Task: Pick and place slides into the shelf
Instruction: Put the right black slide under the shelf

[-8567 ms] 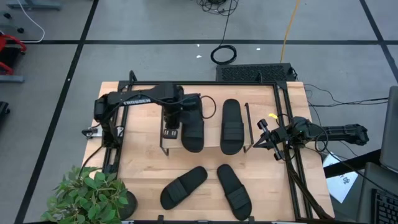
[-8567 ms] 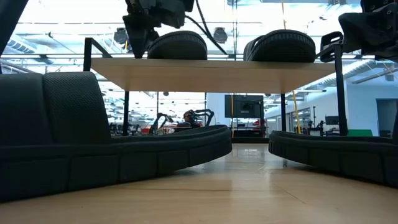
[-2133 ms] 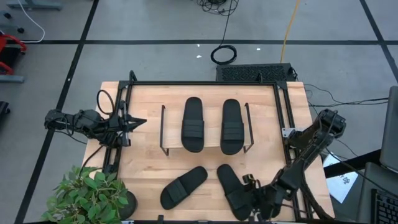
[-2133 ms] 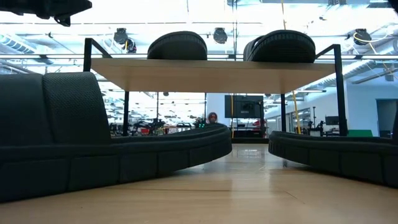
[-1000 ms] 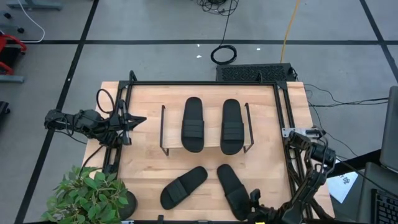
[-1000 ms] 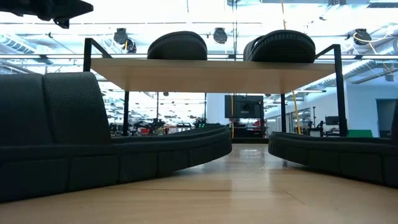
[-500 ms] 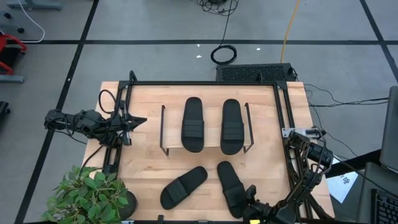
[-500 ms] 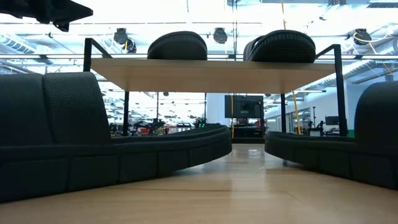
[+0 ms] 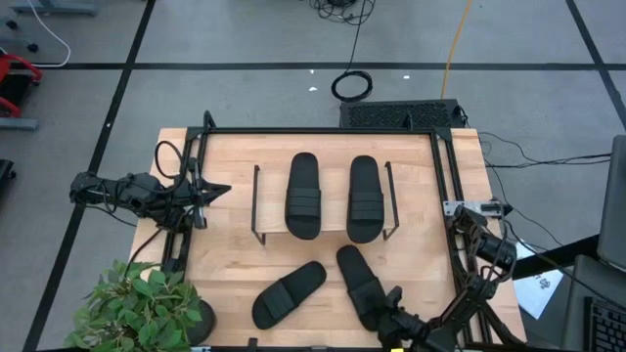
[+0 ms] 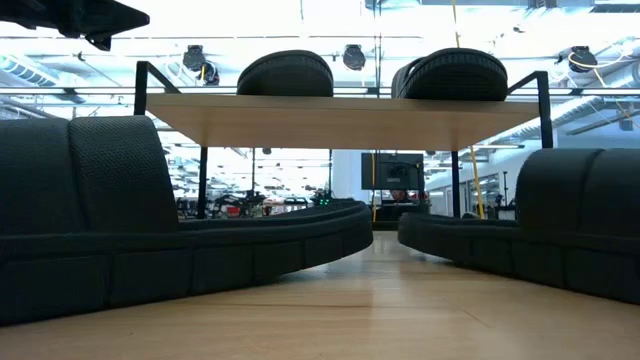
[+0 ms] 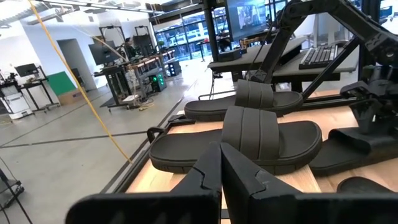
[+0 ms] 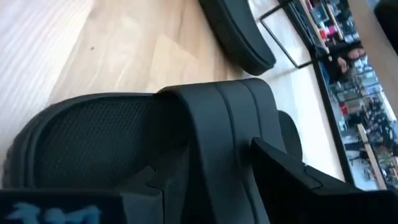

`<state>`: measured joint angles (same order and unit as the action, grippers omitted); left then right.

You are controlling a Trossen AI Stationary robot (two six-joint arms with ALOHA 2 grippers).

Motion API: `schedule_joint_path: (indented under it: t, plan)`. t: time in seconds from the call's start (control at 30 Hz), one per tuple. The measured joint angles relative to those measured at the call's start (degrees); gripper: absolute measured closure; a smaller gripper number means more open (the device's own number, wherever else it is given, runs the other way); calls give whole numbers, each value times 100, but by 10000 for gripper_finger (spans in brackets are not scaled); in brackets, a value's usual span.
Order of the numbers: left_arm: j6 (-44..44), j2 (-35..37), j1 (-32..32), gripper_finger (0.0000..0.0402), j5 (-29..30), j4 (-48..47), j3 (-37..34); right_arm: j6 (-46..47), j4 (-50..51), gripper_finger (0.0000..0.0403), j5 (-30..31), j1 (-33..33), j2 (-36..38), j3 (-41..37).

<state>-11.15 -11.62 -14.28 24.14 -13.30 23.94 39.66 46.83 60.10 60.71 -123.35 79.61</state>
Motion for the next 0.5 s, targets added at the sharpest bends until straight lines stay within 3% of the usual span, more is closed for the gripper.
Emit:
schedule_joint_path:
  t: [0.13,0.33,0.5]
  plan:
    - [34,0,0,400,0,-8,0,153,-14,265,8,-140,-42,7]
    - [87,0,0,399,-2,-15,0,194,-40,387,40,-300,-57,4]
    - [100,0,0,397,-4,-20,0,152,-113,395,333,-354,-57,0]
